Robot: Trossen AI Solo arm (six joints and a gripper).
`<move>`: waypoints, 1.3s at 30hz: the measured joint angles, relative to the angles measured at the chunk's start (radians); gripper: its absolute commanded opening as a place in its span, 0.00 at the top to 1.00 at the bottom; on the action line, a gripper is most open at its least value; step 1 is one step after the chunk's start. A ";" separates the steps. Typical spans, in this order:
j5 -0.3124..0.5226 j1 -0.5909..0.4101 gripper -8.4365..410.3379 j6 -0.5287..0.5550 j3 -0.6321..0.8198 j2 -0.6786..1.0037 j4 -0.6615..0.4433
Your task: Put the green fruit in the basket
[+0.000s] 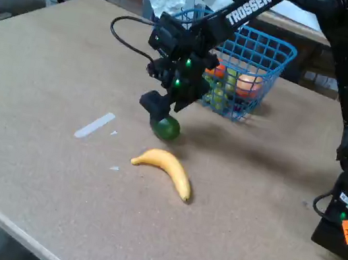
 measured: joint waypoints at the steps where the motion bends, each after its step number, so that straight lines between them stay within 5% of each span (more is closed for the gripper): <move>1: -0.002 0.000 0.02 0.000 0.000 0.004 0.003; 39: 0.024 0.000 0.02 0.001 -0.009 0.057 0.064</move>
